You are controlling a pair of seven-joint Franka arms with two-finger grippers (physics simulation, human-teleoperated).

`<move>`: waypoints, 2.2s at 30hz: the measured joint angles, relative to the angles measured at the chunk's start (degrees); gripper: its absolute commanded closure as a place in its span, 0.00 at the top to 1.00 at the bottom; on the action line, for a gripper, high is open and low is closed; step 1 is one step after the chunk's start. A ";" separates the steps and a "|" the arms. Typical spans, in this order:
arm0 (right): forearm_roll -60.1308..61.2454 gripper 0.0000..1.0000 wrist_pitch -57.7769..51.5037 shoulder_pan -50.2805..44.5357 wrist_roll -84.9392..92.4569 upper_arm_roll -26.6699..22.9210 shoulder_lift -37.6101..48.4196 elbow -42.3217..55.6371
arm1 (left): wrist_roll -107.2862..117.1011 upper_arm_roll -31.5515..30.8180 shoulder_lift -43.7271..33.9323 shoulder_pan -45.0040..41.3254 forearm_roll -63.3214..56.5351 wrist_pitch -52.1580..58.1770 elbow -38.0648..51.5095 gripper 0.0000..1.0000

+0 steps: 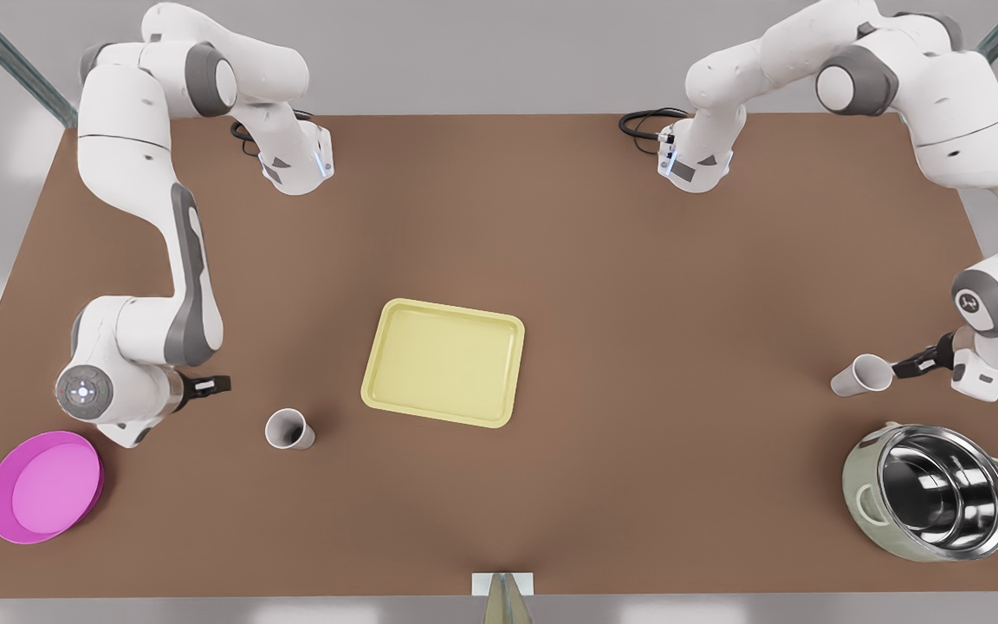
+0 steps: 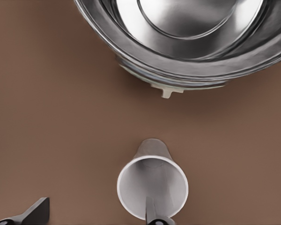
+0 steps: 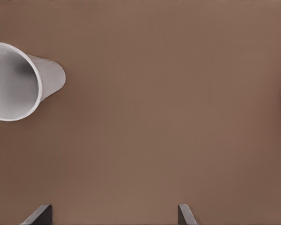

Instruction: Use both arms to respectively pick up the white IKEA cups from the middle-left and middle-right positions, then place the white IKEA cups onto the middle-middle tray, ensuring that the cups remain upright and do not tip over

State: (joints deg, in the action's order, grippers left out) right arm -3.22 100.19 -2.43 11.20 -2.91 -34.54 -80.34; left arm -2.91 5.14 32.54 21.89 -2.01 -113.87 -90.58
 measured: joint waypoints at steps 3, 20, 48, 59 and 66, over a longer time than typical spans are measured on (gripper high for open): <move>2.13 1.00 2.10 -0.98 -1.07 0.08 -3.20 1.81 | -1.36 0.19 1.39 0.40 0.14 -3.39 -2.31 1.00; 7.76 1.00 14.06 -2.95 -4.73 0.10 -12.08 4.02 | -4.37 -0.01 4.24 -0.22 2.70 -9.73 -4.23 0.21; 7.68 0.21 11.67 -12.14 -5.52 3.22 -6.20 2.02 | 43.02 -21.78 18.23 -48.98 2.93 -9.36 22.27 0.21; 8.38 0.21 18.52 -19.03 -5.62 5.58 -2.38 -10.34 | 56.04 -21.71 22.10 -50.29 3.17 -12.70 23.58 0.60; 7.61 1.00 21.59 -19.57 -6.87 5.64 -3.55 -10.06 | 60.07 -21.35 22.07 -50.20 3.92 -13.84 23.56 1.00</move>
State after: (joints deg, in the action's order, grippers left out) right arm 4.39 121.78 -22.00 4.32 2.73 -38.08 -90.40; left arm 57.16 -16.21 54.61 -28.31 1.91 -127.71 -67.02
